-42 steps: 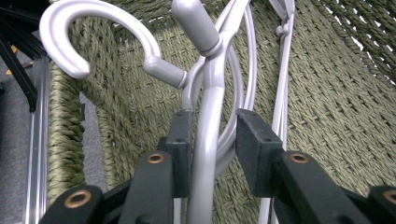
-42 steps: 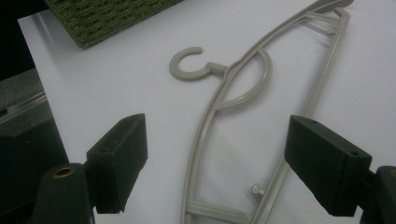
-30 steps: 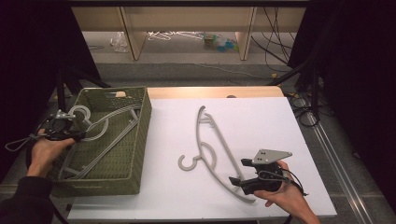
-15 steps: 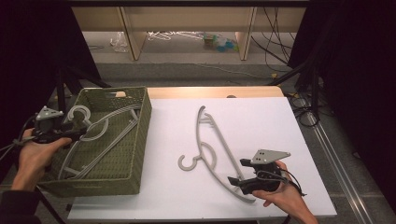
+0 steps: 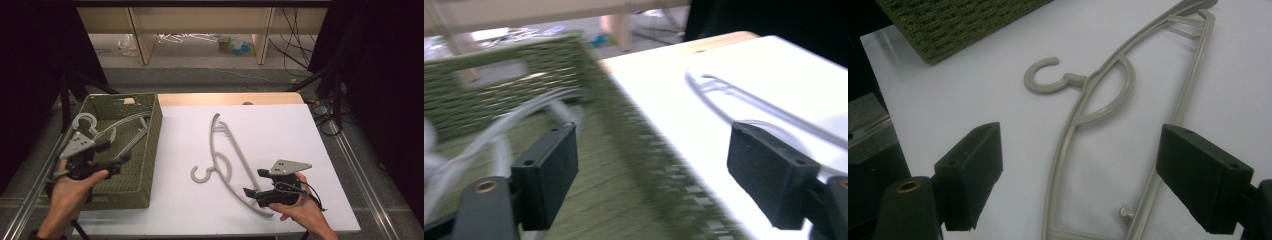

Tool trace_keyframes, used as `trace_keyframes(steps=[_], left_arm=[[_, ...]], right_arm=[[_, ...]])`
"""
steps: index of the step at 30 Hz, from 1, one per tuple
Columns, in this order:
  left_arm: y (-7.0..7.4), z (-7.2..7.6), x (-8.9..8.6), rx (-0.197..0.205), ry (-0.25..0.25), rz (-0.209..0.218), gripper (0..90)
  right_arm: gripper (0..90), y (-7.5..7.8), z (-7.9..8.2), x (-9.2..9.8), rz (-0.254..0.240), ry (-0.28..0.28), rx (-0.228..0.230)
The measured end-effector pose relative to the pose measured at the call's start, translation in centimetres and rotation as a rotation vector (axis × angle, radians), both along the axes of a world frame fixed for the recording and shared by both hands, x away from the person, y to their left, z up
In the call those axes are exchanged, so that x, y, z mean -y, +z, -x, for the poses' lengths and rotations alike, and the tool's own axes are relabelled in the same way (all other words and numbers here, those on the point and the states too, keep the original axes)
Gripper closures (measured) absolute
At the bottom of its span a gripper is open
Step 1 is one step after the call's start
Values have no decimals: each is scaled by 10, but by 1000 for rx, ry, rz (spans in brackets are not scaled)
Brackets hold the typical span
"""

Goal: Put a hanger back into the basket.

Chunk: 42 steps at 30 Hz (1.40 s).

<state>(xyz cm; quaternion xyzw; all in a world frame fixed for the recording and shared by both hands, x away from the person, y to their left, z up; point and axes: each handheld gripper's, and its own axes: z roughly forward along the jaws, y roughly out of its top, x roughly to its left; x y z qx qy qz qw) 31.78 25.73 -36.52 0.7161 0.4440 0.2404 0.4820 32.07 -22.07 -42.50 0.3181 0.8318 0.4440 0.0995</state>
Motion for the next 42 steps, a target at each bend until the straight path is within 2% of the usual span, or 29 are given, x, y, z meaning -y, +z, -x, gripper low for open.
trace_keyframes(steps=[2,3,4,5,7,11,14,16,21,23,27,28,30,31,33,34,36,37,38,39,41,42], left_arm=[[-9,8,22,14,-48,18,170],[-9,8,22,14,-48,18,170],[-14,11,31,27,-67,23,170],[-22,16,44,31,-108,11,179],[-26,19,51,31,-125,17,176],[-36,30,66,60,-155,-9,173],[-48,39,74,53,-173,-22,166],[-56,45,77,44,-197,-14,165],[-67,52,81,77,-203,-7,167],[-68,52,81,70,-205,-15,165],[-73,52,82,63,-209,-8,165],[-72,51,81,63,-215,-18,166],[-72,51,81,70,-212,-7,166],[-73,51,81,62,-203,10,166],[-73,51,81,62,-204,10,166],[-73,51,81,63,-204,11,166],[-73,50,81,71,-213,-8,166],[-73,50,81,74,-211,-11,166],[-73,50,81,74,-211,-11,166],[-73,50,81,71,-206,-7,165],[-73,49,79,80,-215,-15,165],[-73,50,80,68,-204,0,165]], right_arm=[[185,0,1,-1,-10,-2,2],[185,0,1,-1,-10,-2,2],[184,0,1,-2,-10,-1,1],[184,0,1,-2,-10,2,1],[184,0,1,-2,-9,-1,3],[183,-1,1,-2,-10,0,-4],[184,-2,1,-4,-2,1,-5],[183,-3,1,-5,2,7,-10],[183,-5,2,-11,15,19,-13],[183,-5,2,-15,19,24,-4],[183,-8,-1,-24,42,25,-17],[186,-8,-2,-27,51,19,-21],[204,-9,-3,-30,62,31,-24],[230,-13,-7,-36,94,31,-41],[226,-15,-10,-38,105,34,-48],[225,-18,-14,-43,127,26,-69],[233,-22,-18,-49,151,27,-100],[226,-26,-24,-55,179,25,-126],[226,-26,-24,-55,179,25,-126],[214,-31,-31,-61,208,26,-151],[214,-32,-32,-62,214,27,-153],[212,-33,-34,-66,228,10,-179]])
